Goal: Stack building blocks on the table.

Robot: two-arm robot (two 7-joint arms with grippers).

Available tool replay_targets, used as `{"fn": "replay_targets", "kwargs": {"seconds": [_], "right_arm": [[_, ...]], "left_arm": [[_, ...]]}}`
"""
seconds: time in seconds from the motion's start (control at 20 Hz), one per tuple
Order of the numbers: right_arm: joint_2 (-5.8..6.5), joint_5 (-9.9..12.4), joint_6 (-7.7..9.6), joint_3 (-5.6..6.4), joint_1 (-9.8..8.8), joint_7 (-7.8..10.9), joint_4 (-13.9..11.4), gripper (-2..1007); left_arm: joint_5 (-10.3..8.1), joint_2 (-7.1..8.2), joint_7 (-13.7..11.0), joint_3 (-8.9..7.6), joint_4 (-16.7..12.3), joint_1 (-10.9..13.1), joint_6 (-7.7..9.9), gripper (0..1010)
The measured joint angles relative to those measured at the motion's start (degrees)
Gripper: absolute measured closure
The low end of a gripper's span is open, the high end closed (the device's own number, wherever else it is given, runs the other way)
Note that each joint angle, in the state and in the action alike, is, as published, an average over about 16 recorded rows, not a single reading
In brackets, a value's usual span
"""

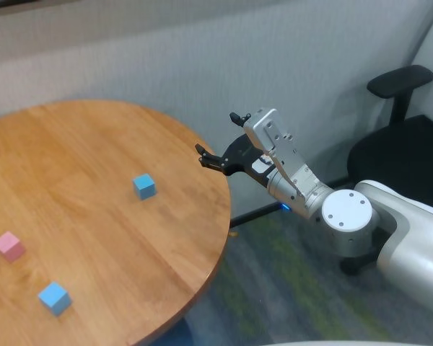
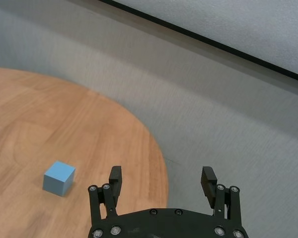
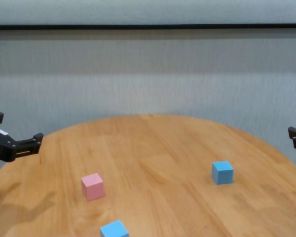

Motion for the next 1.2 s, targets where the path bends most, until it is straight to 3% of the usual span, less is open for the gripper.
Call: {"fn": "replay_targets", "kwargs": {"seconds": [1.2], "right_arm": [[0.00, 0.00, 0.00, 0.00, 0.00, 0.00, 0.00, 1]], "left_arm": [[0.00, 0.00, 0.00, 0.00, 0.00, 0.00, 0.00, 8]]}}
